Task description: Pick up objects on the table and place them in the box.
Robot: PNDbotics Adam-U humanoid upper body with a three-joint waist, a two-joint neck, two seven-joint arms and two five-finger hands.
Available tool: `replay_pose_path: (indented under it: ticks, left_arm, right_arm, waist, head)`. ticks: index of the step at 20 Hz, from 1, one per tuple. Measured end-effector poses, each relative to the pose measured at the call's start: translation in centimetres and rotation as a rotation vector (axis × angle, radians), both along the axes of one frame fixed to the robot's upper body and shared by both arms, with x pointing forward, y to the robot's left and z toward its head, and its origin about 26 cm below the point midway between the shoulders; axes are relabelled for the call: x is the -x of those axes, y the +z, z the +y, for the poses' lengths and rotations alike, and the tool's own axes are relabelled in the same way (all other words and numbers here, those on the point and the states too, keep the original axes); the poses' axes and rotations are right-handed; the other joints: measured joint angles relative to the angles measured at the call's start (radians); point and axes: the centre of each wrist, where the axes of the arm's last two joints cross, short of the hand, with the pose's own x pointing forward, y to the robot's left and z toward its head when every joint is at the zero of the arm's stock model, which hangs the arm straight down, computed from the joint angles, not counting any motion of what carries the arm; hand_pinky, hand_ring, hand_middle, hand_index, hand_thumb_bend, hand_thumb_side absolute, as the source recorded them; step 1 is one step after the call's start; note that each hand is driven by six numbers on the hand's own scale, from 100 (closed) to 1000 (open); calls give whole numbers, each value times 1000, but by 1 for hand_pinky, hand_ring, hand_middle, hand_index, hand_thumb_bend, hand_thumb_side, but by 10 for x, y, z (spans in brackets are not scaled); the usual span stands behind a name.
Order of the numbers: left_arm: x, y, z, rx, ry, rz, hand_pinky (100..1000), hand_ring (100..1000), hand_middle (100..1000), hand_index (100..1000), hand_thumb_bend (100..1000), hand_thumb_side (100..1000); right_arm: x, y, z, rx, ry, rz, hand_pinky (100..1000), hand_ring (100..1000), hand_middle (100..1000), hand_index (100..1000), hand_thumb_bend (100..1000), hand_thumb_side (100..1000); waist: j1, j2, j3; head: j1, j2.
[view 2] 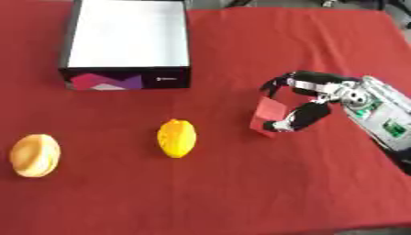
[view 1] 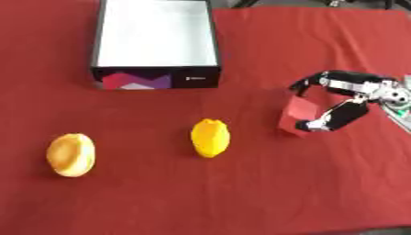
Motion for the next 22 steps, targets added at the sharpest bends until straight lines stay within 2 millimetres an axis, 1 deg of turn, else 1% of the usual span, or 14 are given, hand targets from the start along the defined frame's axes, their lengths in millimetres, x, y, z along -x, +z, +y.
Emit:
replay_pose_path:
  ticks: [5, 8, 15, 18, 22]
  left_arm:
    - [0, 0, 0, -2, -3, 1, 849, 766, 766, 791, 192, 878]
    - [0, 0, 0, -3, -5, 1, 849, 766, 764, 790, 192, 878]
    - [0, 0, 0, -5, -9, 2, 850, 767, 761, 788, 192, 877]
    - [0, 0, 0, -6, -12, 2, 850, 767, 760, 787, 192, 877]
    - [0, -1, -1, -9, -18, 4, 851, 768, 758, 785, 191, 877]
  right_arm:
    - [0, -2, -1, 14, -1, 2, 1000, 972, 633, 857, 454, 472]
    - [0, -3, -1, 25, 2, 6, 1000, 970, 627, 848, 454, 474]
    - [-1, -9, -4, 44, 0, 28, 1000, 872, 586, 800, 455, 478]
    - [-2, -9, -4, 49, 1, 32, 998, 865, 571, 786, 442, 468]
    - [-3, -9, -3, 49, -1, 38, 987, 850, 543, 751, 392, 460]
  waist:
    - [0, 0, -1]
    - [0, 0, -3]
    - [0, 1, -4]
    - [0, 1, -4]
    - [0, 1, -4]
  head:
    - [-1, 0]
    - [-1, 0]
    - [-3, 0]
    - [-3, 0]
    - [-4, 0]
